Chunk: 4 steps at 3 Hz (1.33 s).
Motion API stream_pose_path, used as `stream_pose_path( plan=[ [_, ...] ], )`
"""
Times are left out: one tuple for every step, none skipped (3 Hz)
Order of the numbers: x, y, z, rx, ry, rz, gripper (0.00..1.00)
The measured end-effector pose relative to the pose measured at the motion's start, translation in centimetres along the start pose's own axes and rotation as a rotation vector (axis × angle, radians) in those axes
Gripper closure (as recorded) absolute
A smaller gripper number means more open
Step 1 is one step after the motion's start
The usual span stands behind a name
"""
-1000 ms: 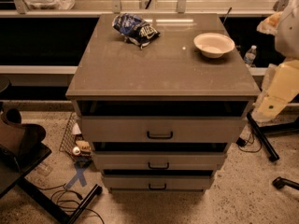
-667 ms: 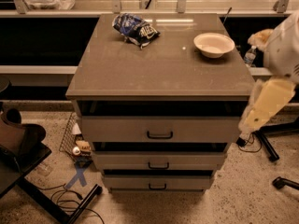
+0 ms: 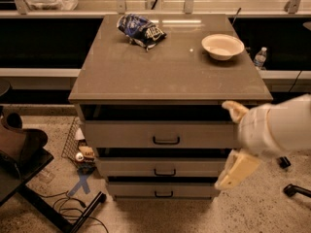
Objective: Open middle drawer
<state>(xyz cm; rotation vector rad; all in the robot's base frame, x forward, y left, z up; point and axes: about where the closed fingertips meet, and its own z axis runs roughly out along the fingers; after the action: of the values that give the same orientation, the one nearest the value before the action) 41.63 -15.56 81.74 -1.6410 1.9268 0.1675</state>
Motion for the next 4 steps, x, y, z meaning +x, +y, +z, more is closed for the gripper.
stream_pose_path(
  plan=[
    [2.0,1.2,5.8,0.019,-0.082,-0.027,0.0],
    [2.3,-0.8,6.9,0.108,-0.093,-0.051,0.0],
    [2.3,-0.8,6.9,0.108,-0.093,-0.052,0.0],
    [3.7,1.0,9.2,0.098,-0.105,-0.032,0.0]
  ],
)
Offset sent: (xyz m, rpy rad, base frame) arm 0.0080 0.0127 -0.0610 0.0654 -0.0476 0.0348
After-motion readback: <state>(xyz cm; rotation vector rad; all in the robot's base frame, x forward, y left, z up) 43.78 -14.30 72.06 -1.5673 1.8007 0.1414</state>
